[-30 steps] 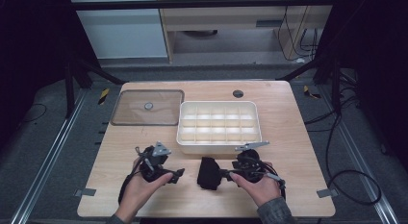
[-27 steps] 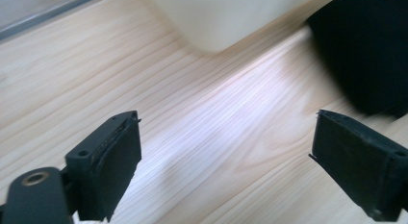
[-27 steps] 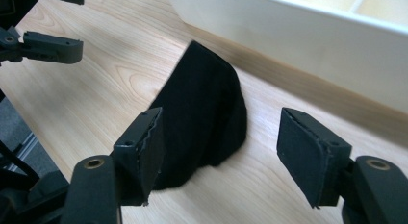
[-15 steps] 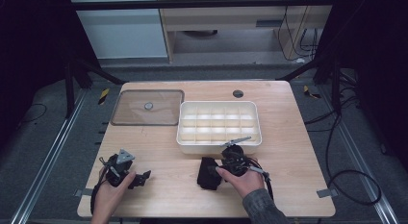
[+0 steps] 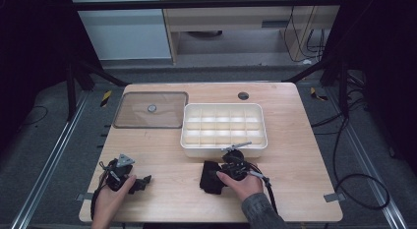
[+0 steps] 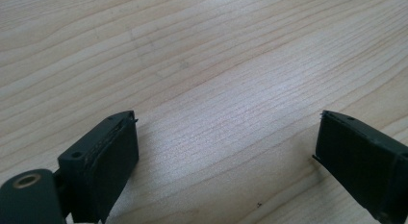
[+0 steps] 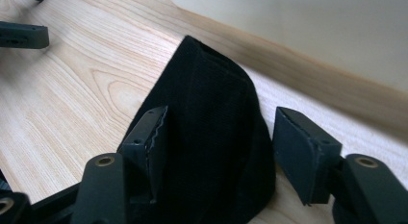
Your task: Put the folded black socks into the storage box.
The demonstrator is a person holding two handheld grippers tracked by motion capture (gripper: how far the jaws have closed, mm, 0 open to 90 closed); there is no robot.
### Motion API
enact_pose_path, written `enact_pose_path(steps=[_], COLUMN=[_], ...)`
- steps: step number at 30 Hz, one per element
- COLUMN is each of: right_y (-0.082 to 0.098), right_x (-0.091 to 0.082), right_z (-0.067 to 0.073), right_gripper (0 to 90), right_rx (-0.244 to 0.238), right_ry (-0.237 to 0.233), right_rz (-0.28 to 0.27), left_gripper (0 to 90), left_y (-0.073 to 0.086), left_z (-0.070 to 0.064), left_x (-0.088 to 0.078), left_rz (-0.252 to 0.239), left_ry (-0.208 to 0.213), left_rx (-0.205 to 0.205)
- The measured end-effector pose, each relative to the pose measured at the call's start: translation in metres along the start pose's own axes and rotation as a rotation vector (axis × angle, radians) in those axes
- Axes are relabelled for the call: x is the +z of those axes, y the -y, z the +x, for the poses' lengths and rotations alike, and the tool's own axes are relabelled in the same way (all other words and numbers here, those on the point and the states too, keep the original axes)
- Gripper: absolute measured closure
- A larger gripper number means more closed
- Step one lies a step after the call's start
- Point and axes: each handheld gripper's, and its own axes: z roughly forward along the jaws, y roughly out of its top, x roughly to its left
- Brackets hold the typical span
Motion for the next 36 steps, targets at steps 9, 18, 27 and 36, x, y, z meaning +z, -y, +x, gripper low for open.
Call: enact_pose_path(steps=[9,18,27,36], right_y=[0.005,0.005,0.006,0.006], right_x=[0.005,0.005,0.0,-0.048], right_z=[0.002,0.004,0.007,-0.003], right_gripper=[45.1,62.6,68.8,68.7], right_rx=[0.004,0.008,-0.014,-0.033], right_ry=[-0.004,-0.017,-0.048,-0.008], right_rz=[-0.004,-0.001,-0.007,-0.062], left_gripper=[6.1,5.2,4.4,0.7], left_y=[0.001,0.002,0.002,0.005], left_z=[0.0,0.0,-0.001,0.001], left_x=[0.001,0.003,0.003,0.006], left_rz=[-0.011,-0.021,-0.023,-0.054], left_ry=[-0.004,-0.016,-0.015,-0.014], left_rx=[0.005,0.015,0.024,0.035])
